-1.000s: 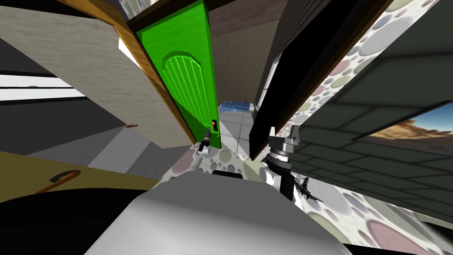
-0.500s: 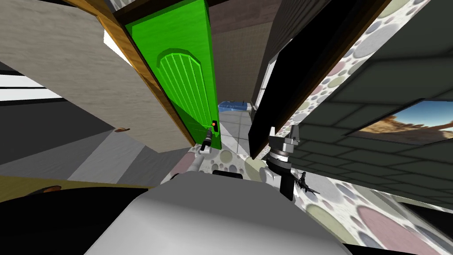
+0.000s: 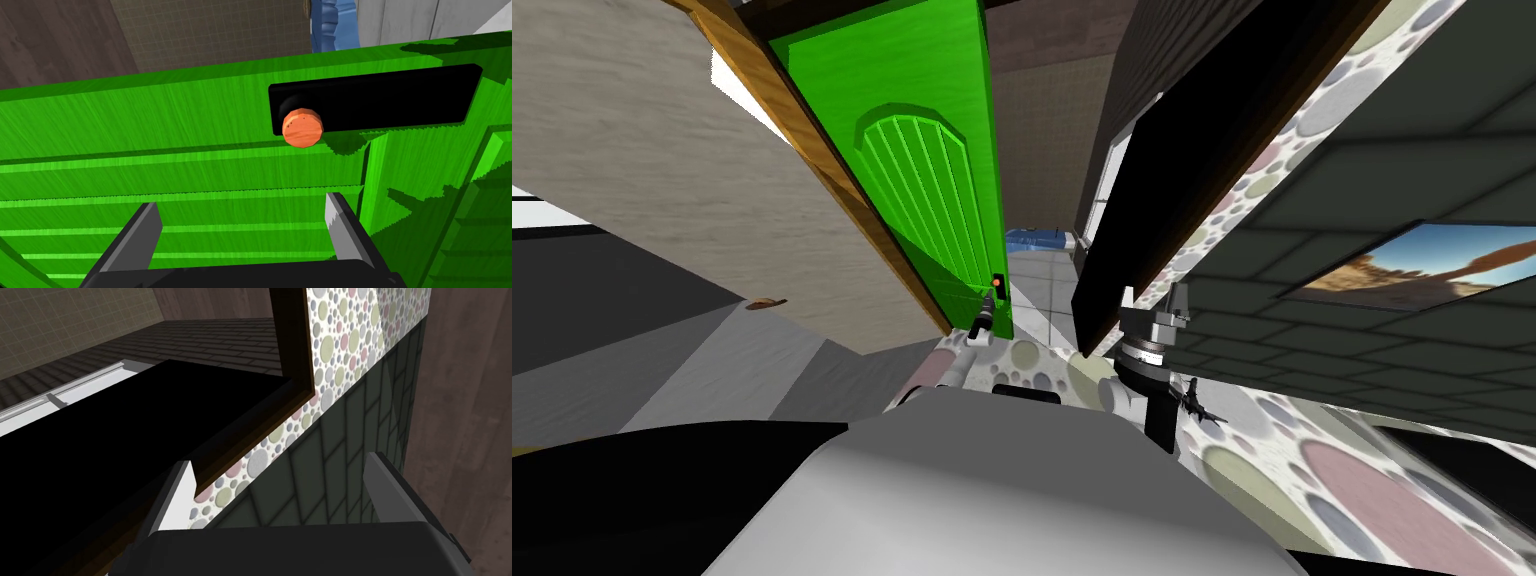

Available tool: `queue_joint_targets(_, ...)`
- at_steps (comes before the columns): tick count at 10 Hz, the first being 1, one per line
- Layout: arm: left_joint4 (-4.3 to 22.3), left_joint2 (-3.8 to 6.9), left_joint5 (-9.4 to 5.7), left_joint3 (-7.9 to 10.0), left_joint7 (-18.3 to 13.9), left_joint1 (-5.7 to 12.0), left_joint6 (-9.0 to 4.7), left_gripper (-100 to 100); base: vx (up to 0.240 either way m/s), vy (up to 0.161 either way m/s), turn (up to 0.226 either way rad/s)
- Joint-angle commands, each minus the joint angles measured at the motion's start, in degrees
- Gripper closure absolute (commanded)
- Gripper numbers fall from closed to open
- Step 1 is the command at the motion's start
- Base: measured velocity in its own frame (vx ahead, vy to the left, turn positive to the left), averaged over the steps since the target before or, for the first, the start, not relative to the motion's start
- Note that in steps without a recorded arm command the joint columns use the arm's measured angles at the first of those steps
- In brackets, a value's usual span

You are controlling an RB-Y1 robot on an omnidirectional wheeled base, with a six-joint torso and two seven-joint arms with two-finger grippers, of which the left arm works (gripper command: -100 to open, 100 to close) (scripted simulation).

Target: Push the door open

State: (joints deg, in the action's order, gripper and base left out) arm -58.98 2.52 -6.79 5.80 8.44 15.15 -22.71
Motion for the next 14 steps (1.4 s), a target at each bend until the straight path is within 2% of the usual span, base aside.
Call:
queue_joint_targets(1, 2.2, -0.39, -0.15, 0.13, 0.1, 1.17, -0.33, -100, 0.015, 0.123, -0.11)
queue_joint_targets(10, 11.9, -2.87, -1.06, 0.49, 0.2, 6.44, -0.56, -100, 0.0, 0.159, -0.109)
queue_joint_targets(11, 11.6, -2.62, -1.0, 0.5, 0.2, 6.25, -0.79, -100, 0.008, 0.068, -0.034)
queue_joint_targets(12, 11.9, -1.39, -1.07, 0.64, 0.2, 6.29, -0.95, -100, 0.096, 0.016, -0.022)
queue_joint_targets(14, 12.0, -0.6, -1.14, 0.79, 0.1, 6.25, -1.15, -100, 0.206, 0.011, -0.028)
